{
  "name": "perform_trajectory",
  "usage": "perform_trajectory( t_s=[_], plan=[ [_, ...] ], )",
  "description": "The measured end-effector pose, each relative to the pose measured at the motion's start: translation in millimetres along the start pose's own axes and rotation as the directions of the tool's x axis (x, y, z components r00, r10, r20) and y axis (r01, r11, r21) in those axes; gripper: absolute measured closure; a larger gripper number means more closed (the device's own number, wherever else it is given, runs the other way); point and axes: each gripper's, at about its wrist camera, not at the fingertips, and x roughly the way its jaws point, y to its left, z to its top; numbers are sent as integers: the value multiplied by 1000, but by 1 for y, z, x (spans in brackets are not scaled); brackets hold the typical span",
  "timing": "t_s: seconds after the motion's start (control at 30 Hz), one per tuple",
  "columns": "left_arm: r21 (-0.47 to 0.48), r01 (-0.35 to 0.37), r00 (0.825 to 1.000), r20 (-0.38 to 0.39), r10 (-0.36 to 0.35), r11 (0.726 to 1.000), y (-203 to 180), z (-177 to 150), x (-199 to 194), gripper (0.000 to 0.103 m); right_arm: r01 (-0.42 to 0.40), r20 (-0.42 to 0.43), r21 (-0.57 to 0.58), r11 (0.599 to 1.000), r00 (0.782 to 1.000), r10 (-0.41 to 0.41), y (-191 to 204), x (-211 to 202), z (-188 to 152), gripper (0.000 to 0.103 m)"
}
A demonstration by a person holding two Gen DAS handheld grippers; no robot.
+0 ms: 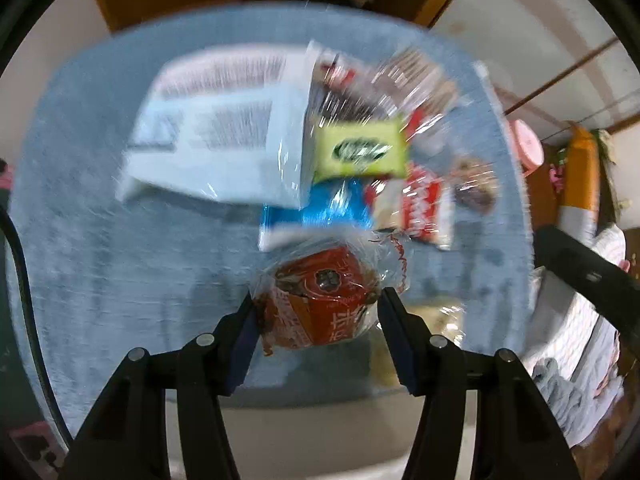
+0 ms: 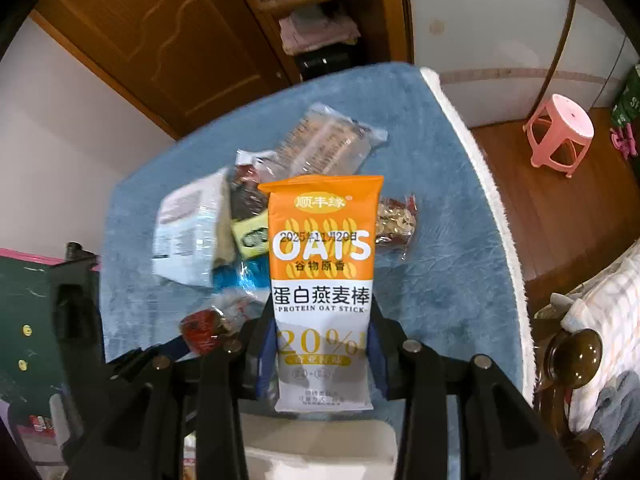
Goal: Organize snacks
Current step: 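Grasp the red candy bag with left gripper while right grasps OATS bar, then lower both held snacks into the white tray and release them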
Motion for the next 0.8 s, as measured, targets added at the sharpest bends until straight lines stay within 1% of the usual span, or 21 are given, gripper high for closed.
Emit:
perform_trajectory(
  t_s=[0.07,0.17,0.3,0.43,0.57,0.67,0.73,0.8],
  plan=[
    [29,9,999,53,-11,1000,-1,-6,-27,47,-18,27,2,1000,999,17,6,-17,-4,64],
    [79,23,989,145,-34,997,1,-19,-81,46,-50,69,7,999,996,49,11,-45,-12,64],
    [151,15,964,259,-54,988,13,-43,-152,46,-74,131,-14,997,989,76,24,-88,-29,63],
    [194,20,940,329,-85,981,31,-66,-205,46,-69,203,-56,996,976,79,41,-133,-55,63],
    [234,4,916,390,-98,972,46,-92,-239,45,-65,245,-89,994,966,85,58,-167,-85,63],
    [263,-6,911,399,-103,965,51,-107,-249,45,-39,266,-118,992,961,70,68,-180,-106,63],
    [284,-26,909,407,-96,958,52,-118,-251,45,-14,278,-144,989,959,54,76,-186,-123,63],
    [305,-45,910,404,-87,951,54,-129,-250,45,1,278,-157,988,960,44,81,-186,-136,63]
  ],
)
